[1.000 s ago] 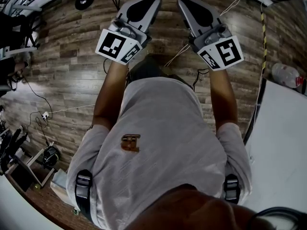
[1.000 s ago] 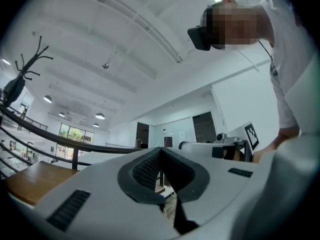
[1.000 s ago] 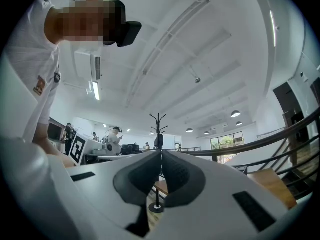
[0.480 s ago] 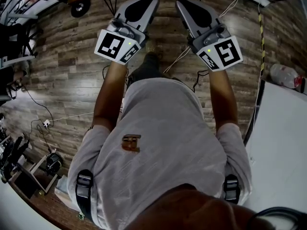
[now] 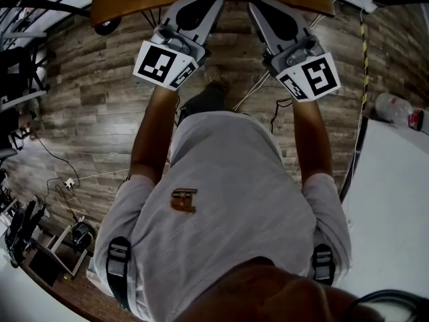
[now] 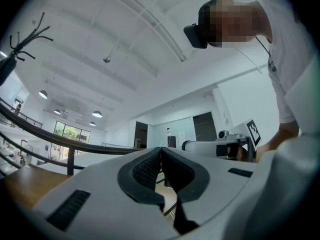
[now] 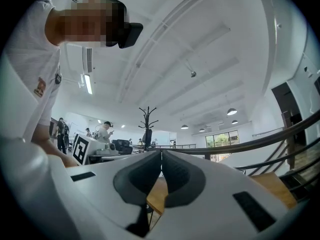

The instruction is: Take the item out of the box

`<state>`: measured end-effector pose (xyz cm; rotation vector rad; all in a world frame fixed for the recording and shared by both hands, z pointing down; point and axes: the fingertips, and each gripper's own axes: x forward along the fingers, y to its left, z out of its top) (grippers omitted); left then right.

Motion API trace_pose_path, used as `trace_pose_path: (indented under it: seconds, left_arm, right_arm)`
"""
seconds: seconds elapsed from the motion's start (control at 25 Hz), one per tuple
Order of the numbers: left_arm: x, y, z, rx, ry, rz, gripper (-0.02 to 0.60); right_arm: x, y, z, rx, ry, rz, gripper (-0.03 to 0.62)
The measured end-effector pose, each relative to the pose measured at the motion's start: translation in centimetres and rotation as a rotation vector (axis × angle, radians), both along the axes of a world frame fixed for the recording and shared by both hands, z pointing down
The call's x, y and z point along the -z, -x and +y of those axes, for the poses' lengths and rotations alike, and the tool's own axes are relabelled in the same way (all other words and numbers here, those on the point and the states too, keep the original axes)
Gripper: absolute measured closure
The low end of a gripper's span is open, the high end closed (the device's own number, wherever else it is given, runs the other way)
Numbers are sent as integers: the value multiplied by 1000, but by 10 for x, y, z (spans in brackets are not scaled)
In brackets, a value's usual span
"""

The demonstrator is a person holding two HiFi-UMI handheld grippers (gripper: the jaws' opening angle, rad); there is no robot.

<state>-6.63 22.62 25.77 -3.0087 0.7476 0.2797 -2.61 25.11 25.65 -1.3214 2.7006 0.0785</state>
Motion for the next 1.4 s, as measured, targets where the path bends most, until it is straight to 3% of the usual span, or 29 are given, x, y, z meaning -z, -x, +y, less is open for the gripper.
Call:
trace_pose_path:
  seconds: [0.24,0.64,1.08,1.4]
  left_arm:
    - [-1,11,-104,-28,8,-2,561]
    - [1,22,-224,-74,1,4,561]
    - [-2,27,-292,-101,8,-2,561]
    - [-12,14,-328,-73,22,-10,561]
  right_arm:
    - [-3,12,-101,-28,20,8,562]
    - [-6,20,-216,-81,34,37,562]
    - [-10,30,-283,-94,59,70,562]
    - [-17,19,-322,-64,56,69,562]
